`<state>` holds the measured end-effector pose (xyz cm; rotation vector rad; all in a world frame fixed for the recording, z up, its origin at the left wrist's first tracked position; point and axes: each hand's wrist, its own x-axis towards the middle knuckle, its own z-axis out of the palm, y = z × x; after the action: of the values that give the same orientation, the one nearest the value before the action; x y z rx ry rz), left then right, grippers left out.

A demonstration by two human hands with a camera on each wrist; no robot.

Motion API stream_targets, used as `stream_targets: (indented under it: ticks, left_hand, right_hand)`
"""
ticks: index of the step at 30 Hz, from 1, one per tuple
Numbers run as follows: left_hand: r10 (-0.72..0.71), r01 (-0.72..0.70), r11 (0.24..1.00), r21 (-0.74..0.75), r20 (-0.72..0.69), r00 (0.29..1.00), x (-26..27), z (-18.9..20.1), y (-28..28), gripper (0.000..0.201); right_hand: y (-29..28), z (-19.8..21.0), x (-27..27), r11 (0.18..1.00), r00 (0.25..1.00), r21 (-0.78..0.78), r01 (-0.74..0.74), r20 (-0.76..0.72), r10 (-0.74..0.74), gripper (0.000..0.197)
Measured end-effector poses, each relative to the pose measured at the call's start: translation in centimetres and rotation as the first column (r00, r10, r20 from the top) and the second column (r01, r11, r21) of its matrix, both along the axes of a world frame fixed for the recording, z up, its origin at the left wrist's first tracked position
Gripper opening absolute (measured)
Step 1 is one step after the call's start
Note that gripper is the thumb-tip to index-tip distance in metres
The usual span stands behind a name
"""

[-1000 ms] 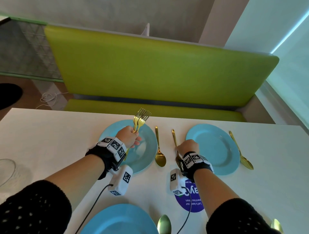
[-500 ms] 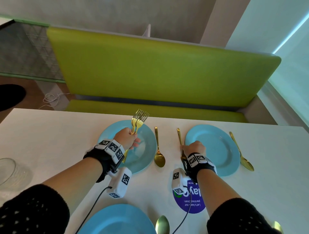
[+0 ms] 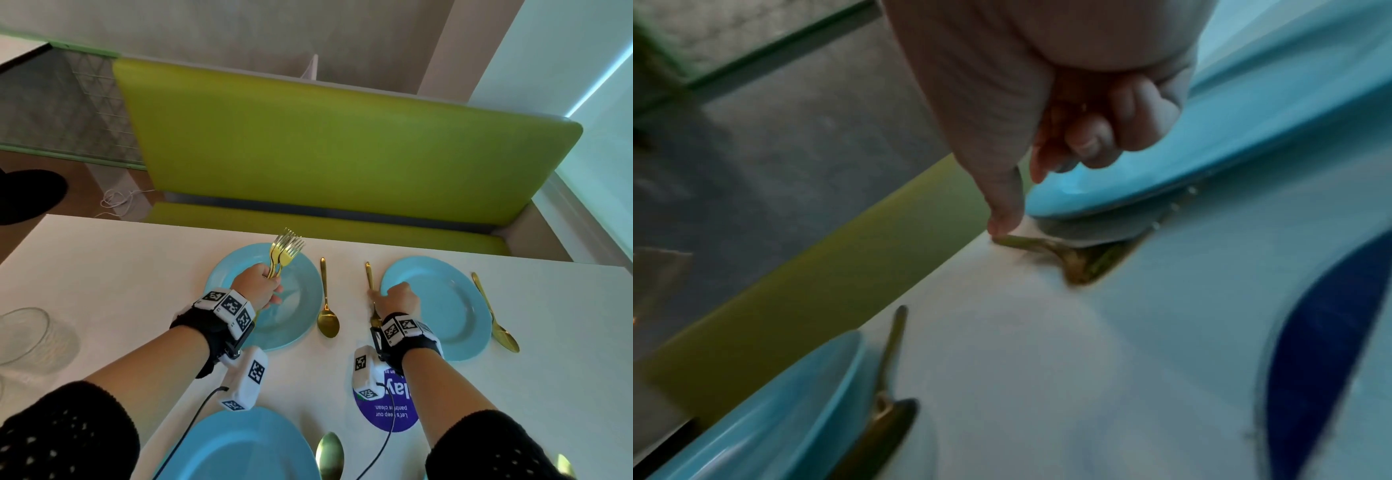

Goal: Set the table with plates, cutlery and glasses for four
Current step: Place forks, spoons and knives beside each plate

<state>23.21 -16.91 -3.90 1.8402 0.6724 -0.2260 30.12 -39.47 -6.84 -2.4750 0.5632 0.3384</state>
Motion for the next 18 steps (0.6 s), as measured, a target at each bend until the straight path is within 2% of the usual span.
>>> stream_targets:
  ticks: [3,5,7,10,14,18]
  left_hand:
    - [0.031,-0.031,0.999,0.024,0.006,1.0,-0.9,0.2,0.4,0.021]
    - [0.021,-0.021,0.999,0.026,0.009,1.0,-1.5,0.5,0.7,0.018]
    - [-0.031,0.031,0.999,0.022,0.006,1.0,-2.1,0.8,1.0,0.016]
    - [-0.158,0.158,0.987,-0.007,-0.036,0.987,-3.7,1.5,1.4,0.022]
    - [-0.336,0.333,0.942,-0.048,-0.075,0.939,-7.3,2.8,3.2,0.02]
    - [-0.485,0.479,0.874,-0.076,-0.091,0.87,-11.4,4.1,6.8,0.015]
  right_hand:
    - [2.0,1.9,-1.3,0.991,0.988,0.009,-0.13,0.087,0.129,0.041]
    - [3.7,3.3,-2.8,0.968,0.957,0.011,-0.252,0.151,0.247,0.031]
    - [5.7,4.7,-4.4,0.929,0.909,0.014,-0.371,0.208,0.36,0.021]
    - [8.7,6.2,-7.4,0.833,0.802,-0.029,-0.552,0.255,0.54,0.021]
    - [12.3,7.8,-12.1,0.701,0.672,-0.148,-0.697,0.207,0.711,0.024]
    - [15.9,8.7,-16.3,0.628,0.623,-0.188,-0.755,0.09,0.777,0.024]
